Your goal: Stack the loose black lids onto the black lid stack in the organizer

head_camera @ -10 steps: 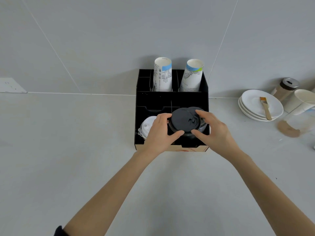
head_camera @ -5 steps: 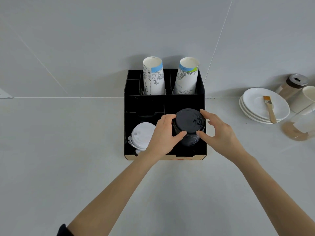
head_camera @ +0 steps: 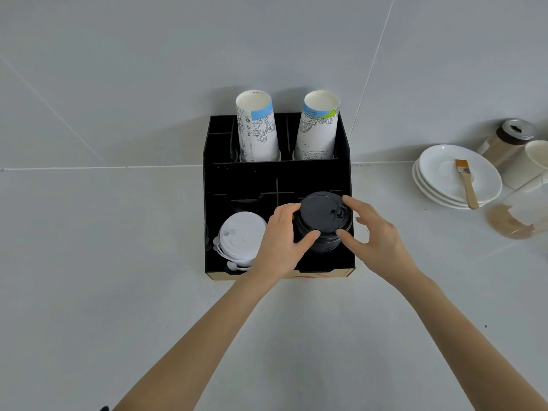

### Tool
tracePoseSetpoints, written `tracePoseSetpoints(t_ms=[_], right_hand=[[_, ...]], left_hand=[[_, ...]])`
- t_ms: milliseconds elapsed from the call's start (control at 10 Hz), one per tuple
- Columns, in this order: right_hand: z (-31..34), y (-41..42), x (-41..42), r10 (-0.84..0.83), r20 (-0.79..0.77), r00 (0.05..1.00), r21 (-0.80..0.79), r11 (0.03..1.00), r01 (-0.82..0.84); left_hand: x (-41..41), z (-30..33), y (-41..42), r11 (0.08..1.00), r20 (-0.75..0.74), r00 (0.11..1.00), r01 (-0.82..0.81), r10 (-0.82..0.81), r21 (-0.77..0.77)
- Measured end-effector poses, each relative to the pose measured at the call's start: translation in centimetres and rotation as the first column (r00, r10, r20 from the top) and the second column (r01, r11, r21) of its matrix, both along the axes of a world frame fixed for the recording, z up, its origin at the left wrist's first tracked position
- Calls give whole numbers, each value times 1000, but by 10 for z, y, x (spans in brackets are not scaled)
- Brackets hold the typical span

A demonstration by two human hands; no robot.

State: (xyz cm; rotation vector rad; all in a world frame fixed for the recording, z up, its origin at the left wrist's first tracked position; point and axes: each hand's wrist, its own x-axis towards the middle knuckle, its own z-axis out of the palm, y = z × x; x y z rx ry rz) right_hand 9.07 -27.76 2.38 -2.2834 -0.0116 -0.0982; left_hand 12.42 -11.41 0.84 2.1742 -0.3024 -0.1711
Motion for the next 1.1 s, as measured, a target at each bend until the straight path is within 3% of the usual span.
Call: tracePoseSetpoints(t_ms=[700, 900, 1100], right_hand=[[1, 0, -2, 30, -26, 999, -87, 996, -32], [15, 7, -1, 48, -62, 997, -166, 984, -58], [41, 13, 4, 70, -94, 993, -369, 924, -100]], left_hand=[[4, 5, 4, 996, -23, 998, 62, -60, 67], [3, 20, 13, 982, -18, 993, 114, -113, 152], [9, 49, 27, 978, 81, 993, 72, -89, 196]])
